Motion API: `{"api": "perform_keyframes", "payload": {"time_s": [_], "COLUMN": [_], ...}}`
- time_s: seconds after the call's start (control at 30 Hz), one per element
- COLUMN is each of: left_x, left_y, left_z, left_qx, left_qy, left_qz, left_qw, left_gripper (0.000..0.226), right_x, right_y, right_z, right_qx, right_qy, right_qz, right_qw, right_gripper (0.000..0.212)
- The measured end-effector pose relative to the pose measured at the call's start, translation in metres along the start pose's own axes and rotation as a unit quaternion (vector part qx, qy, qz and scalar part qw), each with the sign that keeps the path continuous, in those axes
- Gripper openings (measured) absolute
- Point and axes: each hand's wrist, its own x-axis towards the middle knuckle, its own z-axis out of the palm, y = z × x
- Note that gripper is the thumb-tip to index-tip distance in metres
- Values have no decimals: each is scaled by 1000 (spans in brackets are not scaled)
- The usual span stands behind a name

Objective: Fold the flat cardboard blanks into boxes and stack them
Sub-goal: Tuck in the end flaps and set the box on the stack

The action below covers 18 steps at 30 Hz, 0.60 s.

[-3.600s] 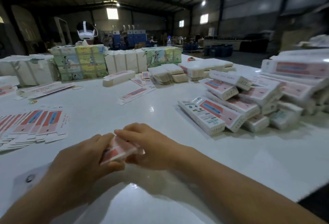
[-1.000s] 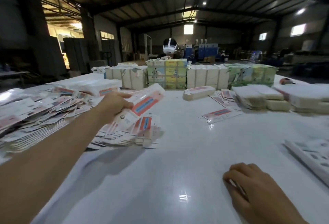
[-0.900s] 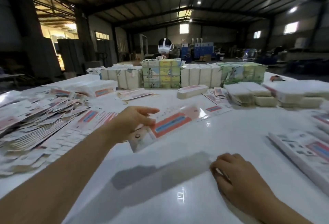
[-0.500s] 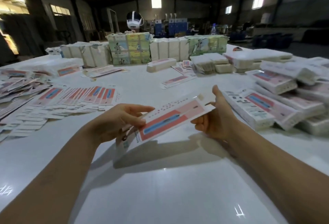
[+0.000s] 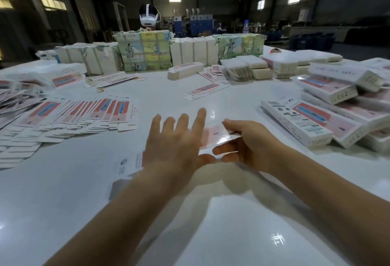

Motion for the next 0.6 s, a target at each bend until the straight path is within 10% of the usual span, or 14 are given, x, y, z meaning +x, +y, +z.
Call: {"api": "perform_keyframes", "payload": {"time_s": [0.2, 0.33, 0.47, 0.6], "left_x": [-5, -2, -2, -4], "left_y": [-28, -38, -37, -28], "left_z": [-1, -7, -4, -1], "left_qx": [-236, -216, -207, -215], "left_qy": [-92, -49, -52, -63], "left_qz": [-30, -95, -136, -127], "left_qw": [967, 971, 968, 966], "left_gripper": [88, 76, 61, 64], "right_x": [-4, -5, -10, -9], "right_y": [0, 0, 9, 22], "right_z": [3, 5, 6, 13], "right_qx": [-87, -62, -276, -397], "right_qy": [-93, 27, 190, 172], "right_qz": [-4, -96, -377, -396], "right_qw": [992, 993, 863, 810], "right_gripper": [35, 28, 15, 19]}}
